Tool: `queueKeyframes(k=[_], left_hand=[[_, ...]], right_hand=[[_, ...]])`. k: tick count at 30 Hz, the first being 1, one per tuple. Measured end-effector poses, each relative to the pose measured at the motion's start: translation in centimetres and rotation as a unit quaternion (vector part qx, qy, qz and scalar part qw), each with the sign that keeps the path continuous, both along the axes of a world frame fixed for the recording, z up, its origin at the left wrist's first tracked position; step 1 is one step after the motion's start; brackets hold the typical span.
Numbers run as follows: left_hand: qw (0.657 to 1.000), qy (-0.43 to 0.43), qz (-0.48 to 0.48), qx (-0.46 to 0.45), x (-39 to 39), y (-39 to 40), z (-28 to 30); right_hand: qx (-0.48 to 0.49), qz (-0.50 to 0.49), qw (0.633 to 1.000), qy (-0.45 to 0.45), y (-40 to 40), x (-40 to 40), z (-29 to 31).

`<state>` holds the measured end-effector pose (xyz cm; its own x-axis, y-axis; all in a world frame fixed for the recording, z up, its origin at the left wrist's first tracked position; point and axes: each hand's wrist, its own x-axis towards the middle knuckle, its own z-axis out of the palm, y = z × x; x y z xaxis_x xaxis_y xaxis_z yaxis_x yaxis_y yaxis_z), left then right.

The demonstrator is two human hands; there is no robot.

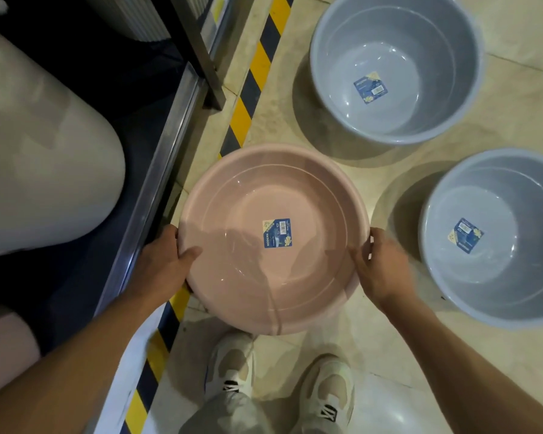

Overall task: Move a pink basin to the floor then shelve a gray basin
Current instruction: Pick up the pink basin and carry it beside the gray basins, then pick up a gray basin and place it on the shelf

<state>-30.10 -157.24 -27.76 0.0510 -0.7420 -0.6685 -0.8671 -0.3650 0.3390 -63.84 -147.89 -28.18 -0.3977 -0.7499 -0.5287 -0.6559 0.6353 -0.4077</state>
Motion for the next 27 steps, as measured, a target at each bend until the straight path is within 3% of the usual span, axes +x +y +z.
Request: queueKeyframes(k=[7, 13, 21, 27], left_hand=[[0.999, -0.031, -0.037, 0.014, 0.2, -0.3, 0.2], [0.994, -0.052, -0.089, -0.037, -3.0, -0.4, 5.0], [0.977, 0.023, -0.210, -0.036, -17.1, -0.8, 14.3], [0.962, 0.072, -0.263, -0.009, -30.4, 1.6, 17.2]], right_hand=[[0.061, -0.023, 0.998, 0.012, 0.1, 0.2, -0.1], [0.060, -0.062, 0.996, -0.001, 1.0, -1.8, 5.0], [0.045, -0.165, 0.985, 0.004, 5.5, -10.6, 15.6], [0.055, -0.207, 0.976, 0.029, 10.5, -21.0, 18.9]])
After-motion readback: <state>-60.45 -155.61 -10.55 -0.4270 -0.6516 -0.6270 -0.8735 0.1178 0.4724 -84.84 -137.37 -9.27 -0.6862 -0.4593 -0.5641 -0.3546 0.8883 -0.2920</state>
